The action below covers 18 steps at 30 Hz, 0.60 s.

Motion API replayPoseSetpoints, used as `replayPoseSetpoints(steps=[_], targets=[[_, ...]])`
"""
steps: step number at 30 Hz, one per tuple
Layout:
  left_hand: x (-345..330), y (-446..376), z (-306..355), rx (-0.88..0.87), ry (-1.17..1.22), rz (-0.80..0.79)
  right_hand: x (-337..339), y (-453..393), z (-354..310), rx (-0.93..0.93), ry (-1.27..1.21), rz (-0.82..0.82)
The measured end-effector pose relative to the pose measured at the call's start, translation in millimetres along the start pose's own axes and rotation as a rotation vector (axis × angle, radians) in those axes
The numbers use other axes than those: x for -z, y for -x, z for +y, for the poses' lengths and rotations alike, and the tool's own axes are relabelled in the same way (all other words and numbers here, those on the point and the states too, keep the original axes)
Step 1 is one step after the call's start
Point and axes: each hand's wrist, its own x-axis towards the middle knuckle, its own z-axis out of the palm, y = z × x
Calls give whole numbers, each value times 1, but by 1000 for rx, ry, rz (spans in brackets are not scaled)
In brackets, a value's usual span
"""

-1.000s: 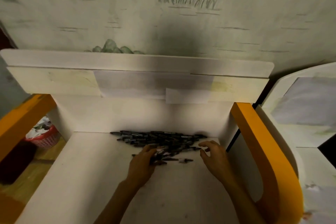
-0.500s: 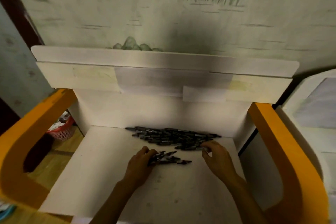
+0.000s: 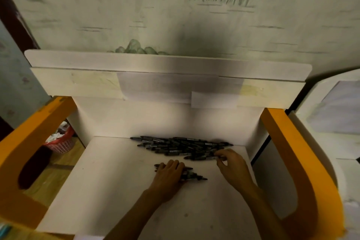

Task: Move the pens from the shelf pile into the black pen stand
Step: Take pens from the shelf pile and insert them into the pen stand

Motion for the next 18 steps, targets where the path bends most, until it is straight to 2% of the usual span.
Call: replayPoseSetpoints(steps=[8, 12, 15, 18], targets=[[9, -8, 12, 21, -44, -134, -4, -2, -5, -7, -10, -27], [7, -3, 16, 21, -36, -104, -5, -1, -7, 10, -27, -22], [6, 7, 15, 87, 200, 77, -5, -1, -11, 19, -31, -22], [3, 14, 12, 238, 517, 491, -5, -1, -14, 25, -32, -33]])
